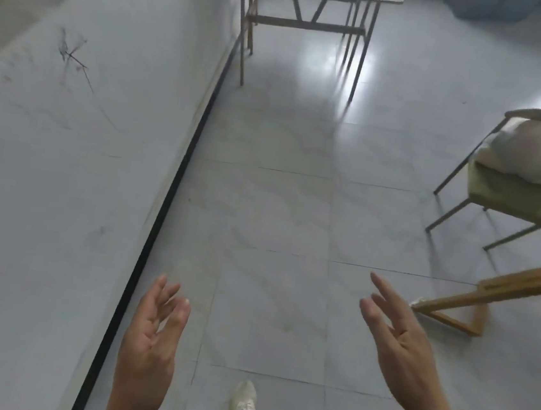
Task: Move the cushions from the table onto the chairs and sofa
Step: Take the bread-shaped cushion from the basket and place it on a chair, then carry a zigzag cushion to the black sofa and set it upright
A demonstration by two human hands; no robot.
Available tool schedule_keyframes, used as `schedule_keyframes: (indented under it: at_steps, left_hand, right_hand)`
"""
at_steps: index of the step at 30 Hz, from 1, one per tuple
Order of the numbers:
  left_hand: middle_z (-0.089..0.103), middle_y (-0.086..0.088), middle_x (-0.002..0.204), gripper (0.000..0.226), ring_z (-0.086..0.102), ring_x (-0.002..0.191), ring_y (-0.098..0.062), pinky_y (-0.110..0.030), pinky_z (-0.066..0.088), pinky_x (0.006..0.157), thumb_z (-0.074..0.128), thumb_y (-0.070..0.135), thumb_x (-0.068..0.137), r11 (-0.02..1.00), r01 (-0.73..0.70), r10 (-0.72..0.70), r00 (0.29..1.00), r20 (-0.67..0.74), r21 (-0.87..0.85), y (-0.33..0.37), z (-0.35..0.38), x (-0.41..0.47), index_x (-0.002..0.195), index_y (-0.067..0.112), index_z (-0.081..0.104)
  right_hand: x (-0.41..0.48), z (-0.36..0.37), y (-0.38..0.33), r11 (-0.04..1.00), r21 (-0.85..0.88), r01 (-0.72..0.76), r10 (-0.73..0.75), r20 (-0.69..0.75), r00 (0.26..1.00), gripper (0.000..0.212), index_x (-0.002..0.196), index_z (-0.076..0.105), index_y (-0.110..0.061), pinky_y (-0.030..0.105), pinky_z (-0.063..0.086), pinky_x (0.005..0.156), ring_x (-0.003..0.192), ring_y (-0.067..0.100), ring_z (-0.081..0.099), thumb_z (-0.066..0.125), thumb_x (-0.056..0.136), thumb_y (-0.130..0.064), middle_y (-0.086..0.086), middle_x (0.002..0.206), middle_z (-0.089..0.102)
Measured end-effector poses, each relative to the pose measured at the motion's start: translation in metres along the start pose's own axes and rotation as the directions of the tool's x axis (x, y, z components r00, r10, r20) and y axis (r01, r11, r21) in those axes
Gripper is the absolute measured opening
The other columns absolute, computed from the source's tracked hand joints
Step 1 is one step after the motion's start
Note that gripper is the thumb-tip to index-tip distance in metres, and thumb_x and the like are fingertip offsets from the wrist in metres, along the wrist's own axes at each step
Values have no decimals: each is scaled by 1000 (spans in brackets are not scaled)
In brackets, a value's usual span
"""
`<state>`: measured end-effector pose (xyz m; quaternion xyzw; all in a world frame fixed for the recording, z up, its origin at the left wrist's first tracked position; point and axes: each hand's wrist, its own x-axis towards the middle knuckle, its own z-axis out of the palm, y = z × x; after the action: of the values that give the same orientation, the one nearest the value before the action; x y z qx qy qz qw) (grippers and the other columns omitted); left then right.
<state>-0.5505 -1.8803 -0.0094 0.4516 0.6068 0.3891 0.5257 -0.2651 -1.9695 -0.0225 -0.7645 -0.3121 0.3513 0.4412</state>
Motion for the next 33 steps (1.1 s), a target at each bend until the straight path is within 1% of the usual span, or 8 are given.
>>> schedule_keyframes:
  at_steps: [5,8,13,16,20,23,29,33]
  left_hand:
    - [65,9,129,65,64,111,11,-47,45,111,75,35,86,999,-48,48,999,21,-19,36,22,107,144,26,49]
    - [65,10,129,69,63,112,10,-42,46,108,65,35,80,998,-65,63,996,66,21,45,48,165,147,26,48]
    - [63,11,126,50,66,103,10,-55,43,113,64,12,94,997,-33,28,997,69,64,55,114,306,140,27,49]
    - [62,0,131,50,63,109,3,-57,40,115,60,8,96,996,-29,29,1000,-4,79,90,150,394,143,22,48]
    - [61,11,136,61,63,106,16,-52,42,115,63,28,89,988,-124,130,989,-69,89,174,183,500,148,22,48]
    - [61,13,138,65,61,116,12,-49,42,115,73,35,90,989,-142,146,985,-95,47,220,199,572,148,27,46]
    - [63,12,135,75,63,116,9,-54,41,115,71,44,76,995,-92,86,984,-159,-31,244,238,735,145,29,49]
    - [63,11,135,72,62,115,10,-53,41,115,72,48,73,995,-61,50,989,-140,-74,269,272,883,141,32,50]
  right_hand:
    - [89,23,-40,997,14,77,-77,-21,997,70,149,42,-45,14,43,93,129,-6,51,61,83,-55,-12,149,51]
    - [135,28,-47,998,-5,70,-70,-71,995,64,147,42,-49,8,42,86,121,-16,50,60,86,-54,-17,145,50]
    - [272,49,-47,999,33,-19,24,-132,991,63,146,43,-47,6,38,80,109,-14,51,57,85,-54,-6,144,53]
    - [381,53,-67,998,49,-45,51,-141,989,66,149,43,-41,10,39,78,106,-2,54,57,85,-53,2,148,53]
    - [517,53,-143,995,95,15,-3,-129,992,68,149,45,-38,23,42,91,124,9,56,60,84,-51,-4,142,56]
    - [611,59,-204,994,73,85,-78,-94,993,75,152,43,-33,24,43,93,128,10,55,59,81,-52,-7,145,53]
    - [790,112,-266,992,45,119,-117,-32,993,75,152,43,-30,17,43,90,132,8,55,61,82,-49,-10,150,52]
    - [917,167,-305,995,16,100,-99,-55,994,78,153,43,-29,25,44,96,131,12,56,61,81,-51,-4,151,53]
